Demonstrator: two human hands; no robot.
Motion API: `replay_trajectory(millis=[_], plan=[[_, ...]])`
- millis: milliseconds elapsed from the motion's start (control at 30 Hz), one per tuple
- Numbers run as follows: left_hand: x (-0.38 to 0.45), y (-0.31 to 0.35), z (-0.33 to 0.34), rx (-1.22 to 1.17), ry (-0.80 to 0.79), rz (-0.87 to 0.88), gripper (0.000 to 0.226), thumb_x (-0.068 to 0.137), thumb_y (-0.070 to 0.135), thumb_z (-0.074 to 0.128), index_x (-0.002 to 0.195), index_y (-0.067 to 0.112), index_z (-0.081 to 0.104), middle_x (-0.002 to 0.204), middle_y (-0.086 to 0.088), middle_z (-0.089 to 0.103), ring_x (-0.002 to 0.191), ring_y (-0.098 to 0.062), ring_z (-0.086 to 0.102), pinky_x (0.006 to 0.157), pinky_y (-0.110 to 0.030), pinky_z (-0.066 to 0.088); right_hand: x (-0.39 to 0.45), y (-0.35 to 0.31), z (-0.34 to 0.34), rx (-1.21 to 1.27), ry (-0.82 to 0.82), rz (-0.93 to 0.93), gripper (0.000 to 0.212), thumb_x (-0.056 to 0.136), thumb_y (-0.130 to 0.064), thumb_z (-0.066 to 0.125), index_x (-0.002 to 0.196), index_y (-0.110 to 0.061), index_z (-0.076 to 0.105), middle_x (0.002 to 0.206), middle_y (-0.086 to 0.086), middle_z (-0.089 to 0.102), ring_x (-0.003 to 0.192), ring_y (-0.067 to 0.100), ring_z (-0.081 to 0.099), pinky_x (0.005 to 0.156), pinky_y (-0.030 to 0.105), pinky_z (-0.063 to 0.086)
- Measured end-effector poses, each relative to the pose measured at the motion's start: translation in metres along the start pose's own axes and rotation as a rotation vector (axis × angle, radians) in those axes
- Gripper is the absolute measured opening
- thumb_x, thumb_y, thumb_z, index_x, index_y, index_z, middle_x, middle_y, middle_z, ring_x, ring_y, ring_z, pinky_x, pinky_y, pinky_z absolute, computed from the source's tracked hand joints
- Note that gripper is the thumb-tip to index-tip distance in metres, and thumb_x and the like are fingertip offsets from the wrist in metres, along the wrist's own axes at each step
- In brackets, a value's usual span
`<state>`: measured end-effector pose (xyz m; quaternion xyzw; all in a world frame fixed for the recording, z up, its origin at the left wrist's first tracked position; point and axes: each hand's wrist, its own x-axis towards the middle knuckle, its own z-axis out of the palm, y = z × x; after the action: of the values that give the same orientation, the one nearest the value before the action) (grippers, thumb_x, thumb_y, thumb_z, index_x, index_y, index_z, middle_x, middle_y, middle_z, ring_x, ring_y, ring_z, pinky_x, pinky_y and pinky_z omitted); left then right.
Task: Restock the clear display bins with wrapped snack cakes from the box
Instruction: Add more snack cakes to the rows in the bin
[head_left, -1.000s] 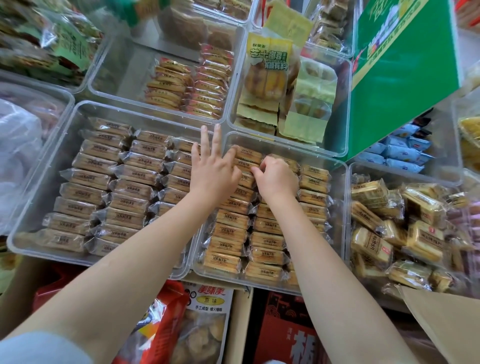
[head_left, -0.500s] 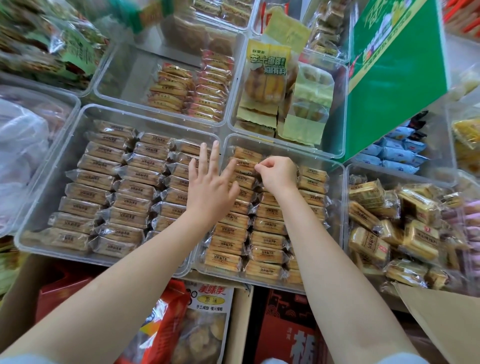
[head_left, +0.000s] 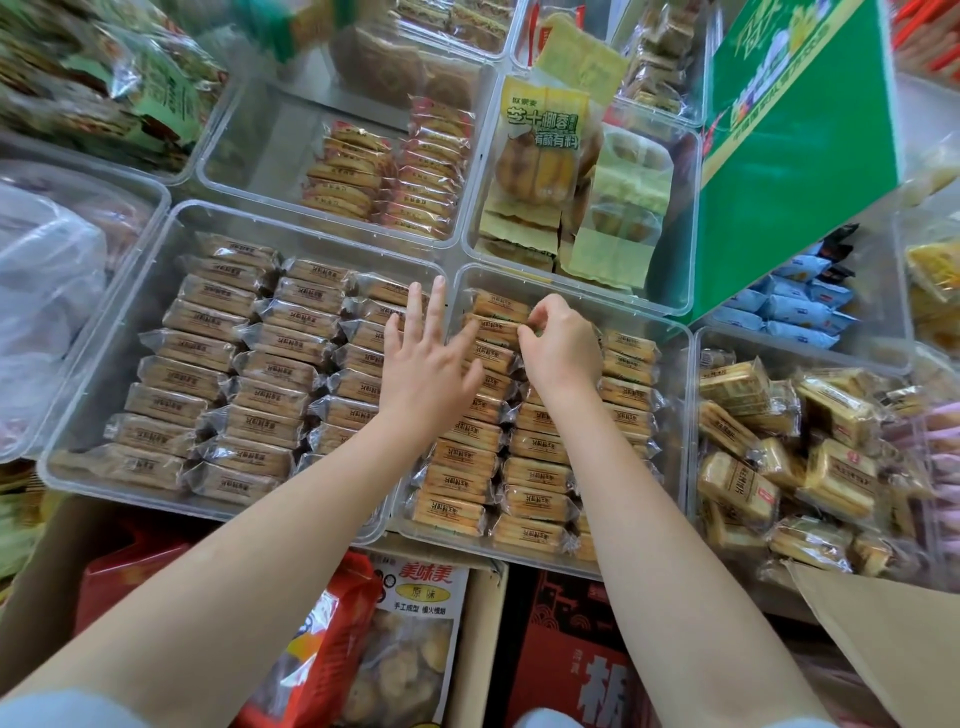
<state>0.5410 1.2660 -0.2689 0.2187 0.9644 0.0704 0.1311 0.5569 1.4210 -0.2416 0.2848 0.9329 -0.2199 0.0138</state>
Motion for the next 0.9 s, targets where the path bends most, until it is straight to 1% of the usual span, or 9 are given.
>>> replay_trajectory(millis=[100, 167, 233, 300, 367, 433, 567, 767, 900], plan=[[0.0, 0.0, -0.001, -0.008, -0.001, 0.005, 0.058, 0.103, 0.054, 0.026, 0.158, 0.039, 0.021, 0.164, -0.012, -0.027, 0.152, -0.035, -0.022, 0.123, -0.055, -0.001, -0.012, 0.002, -0.003, -0.109, -0.064, -0.11, 0.016, 0.096, -0.034, 0.061, 0.096, -0.019, 0.066, 0.095, -0.003, 0.064, 0.079, 0.017, 0.059, 0.057, 0.025, 0.038], [-0.001, -0.001, -0.001, -0.016, 0.002, 0.008, 0.058, 0.103, 0.053, 0.026, 0.159, 0.038, 0.019, 0.164, -0.013, -0.026, 0.152, -0.035, -0.022, 0.123, -0.054, -0.001, -0.021, 0.005, -0.001, -0.221, -0.123, -0.097, 0.026, 0.096, -0.044, 0.061, 0.098, -0.018, 0.063, 0.095, -0.003, 0.061, 0.081, 0.018, 0.058, 0.06, 0.028, 0.044], [-0.005, -0.002, -0.001, -0.043, 0.015, 0.01, 0.059, 0.103, 0.051, 0.027, 0.159, 0.037, 0.02, 0.165, -0.014, -0.024, 0.152, -0.034, -0.021, 0.123, -0.053, 0.0, -0.025, 0.006, 0.001, -0.249, -0.149, -0.047, 0.03, 0.095, -0.047, 0.061, 0.1, -0.018, 0.061, 0.093, -0.003, 0.06, 0.081, 0.018, 0.056, 0.056, 0.027, 0.04], [-0.012, -0.003, 0.001, -0.071, 0.023, 0.001, 0.058, 0.102, 0.05, 0.026, 0.159, 0.035, 0.023, 0.166, -0.014, -0.022, 0.153, -0.033, -0.02, 0.123, -0.051, 0.0, -0.026, 0.005, 0.005, -0.131, -0.17, 0.019, 0.026, 0.094, -0.044, 0.064, 0.101, -0.019, 0.065, 0.093, -0.002, 0.066, 0.083, 0.019, 0.06, 0.059, 0.029, 0.046], [-0.022, -0.003, 0.004, -0.081, 0.015, -0.02, 0.058, 0.103, 0.05, 0.026, 0.157, 0.033, 0.026, 0.166, -0.013, -0.022, 0.153, -0.032, -0.02, 0.123, -0.051, 0.0, -0.024, 0.005, 0.008, 0.049, -0.176, 0.088, 0.016, 0.092, -0.034, 0.069, 0.099, -0.02, 0.071, 0.095, -0.002, 0.07, 0.088, 0.02, 0.065, 0.073, 0.033, 0.055], [-0.029, -0.004, 0.007, -0.089, 0.013, -0.043, 0.059, 0.103, 0.051, 0.025, 0.158, 0.031, 0.026, 0.165, -0.013, -0.023, 0.153, -0.032, -0.021, 0.123, -0.051, 0.0, -0.022, 0.006, 0.007, 0.2, -0.169, 0.133, 0.007, 0.09, -0.024, 0.072, 0.096, -0.02, 0.074, 0.091, -0.005, 0.07, 0.087, 0.016, 0.066, 0.078, 0.033, 0.055], [-0.031, -0.004, 0.008, -0.106, 0.032, -0.041, 0.06, 0.103, 0.05, 0.027, 0.16, 0.034, 0.018, 0.165, -0.014, -0.023, 0.153, -0.033, -0.021, 0.123, -0.05, -0.001, -0.017, 0.012, 0.0, 0.313, -0.157, 0.122, 0.005, 0.091, -0.018, 0.07, 0.092, -0.021, 0.074, 0.078, -0.012, 0.064, 0.072, 0.008, 0.061, 0.064, 0.021, 0.048], [-0.027, -0.003, 0.008, -0.03, 0.005, -0.043, 0.057, 0.103, 0.053, 0.027, 0.157, 0.037, 0.025, 0.166, -0.013, -0.021, 0.153, -0.036, -0.018, 0.123, -0.054, 0.004, -0.015, 0.012, 0.011, 0.258, -0.14, 0.127, 0.008, 0.092, -0.02, 0.068, 0.087, -0.026, 0.071, 0.076, -0.013, 0.063, 0.07, 0.007, 0.061, 0.069, 0.029, 0.053], [-0.026, -0.003, 0.006, -0.024, -0.004, -0.04, 0.053, 0.103, 0.054, 0.028, 0.154, 0.04, 0.032, 0.167, -0.012, -0.018, 0.154, -0.036, -0.015, 0.122, -0.055, 0.006, -0.022, 0.008, 0.018, 0.235, -0.075, 0.178, 0.006, 0.094, -0.024, 0.064, 0.091, -0.026, 0.068, 0.083, -0.009, 0.066, 0.078, 0.014, 0.064, 0.064, 0.029, 0.051]])
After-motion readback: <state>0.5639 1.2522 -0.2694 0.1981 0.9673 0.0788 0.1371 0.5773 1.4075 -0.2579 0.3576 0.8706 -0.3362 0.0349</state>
